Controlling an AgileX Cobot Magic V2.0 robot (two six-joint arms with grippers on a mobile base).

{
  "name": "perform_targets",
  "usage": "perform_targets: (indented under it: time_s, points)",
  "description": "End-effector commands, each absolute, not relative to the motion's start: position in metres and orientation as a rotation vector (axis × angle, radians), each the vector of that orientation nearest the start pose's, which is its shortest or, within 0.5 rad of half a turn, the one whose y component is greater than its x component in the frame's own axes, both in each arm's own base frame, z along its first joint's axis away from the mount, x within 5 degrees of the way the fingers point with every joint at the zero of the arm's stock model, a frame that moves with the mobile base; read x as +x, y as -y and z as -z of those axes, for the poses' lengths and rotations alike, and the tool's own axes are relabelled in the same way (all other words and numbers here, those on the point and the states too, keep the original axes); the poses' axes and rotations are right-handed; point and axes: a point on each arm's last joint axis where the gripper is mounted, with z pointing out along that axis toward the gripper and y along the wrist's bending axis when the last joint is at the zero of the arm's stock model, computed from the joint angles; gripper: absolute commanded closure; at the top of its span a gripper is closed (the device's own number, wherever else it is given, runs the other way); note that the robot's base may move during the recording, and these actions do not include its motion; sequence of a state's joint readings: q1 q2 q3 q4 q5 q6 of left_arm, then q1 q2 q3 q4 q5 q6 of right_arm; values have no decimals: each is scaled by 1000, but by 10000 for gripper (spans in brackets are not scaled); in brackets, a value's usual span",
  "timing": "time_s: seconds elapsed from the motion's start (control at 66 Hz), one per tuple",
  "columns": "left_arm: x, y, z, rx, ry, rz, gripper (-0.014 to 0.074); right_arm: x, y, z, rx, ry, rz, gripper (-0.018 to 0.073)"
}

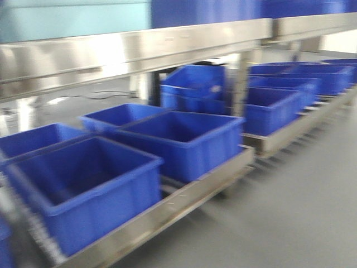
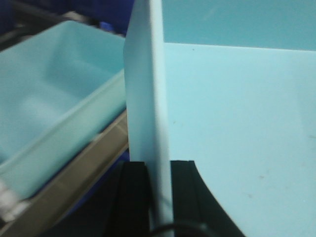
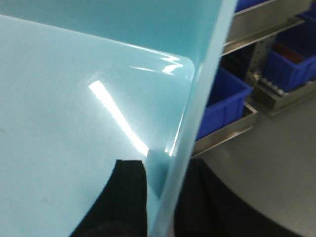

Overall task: Move two blue bins to right shelf middle
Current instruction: 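Drive the base along the aisle to the next shelf carrying the bin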

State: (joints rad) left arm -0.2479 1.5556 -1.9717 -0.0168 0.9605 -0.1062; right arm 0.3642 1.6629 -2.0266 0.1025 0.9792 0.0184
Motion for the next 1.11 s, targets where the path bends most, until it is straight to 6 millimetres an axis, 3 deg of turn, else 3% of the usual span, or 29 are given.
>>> perform_targets:
  time_s: [0.0,1.09]
  points:
    - [305,94,-520,141,-1965,419,707,335,-139,-492,-333,-2007,-400,711]
    - [305,94,-520,141,-1965,419,707,335,-139,-492,-333,-2007,-400,711]
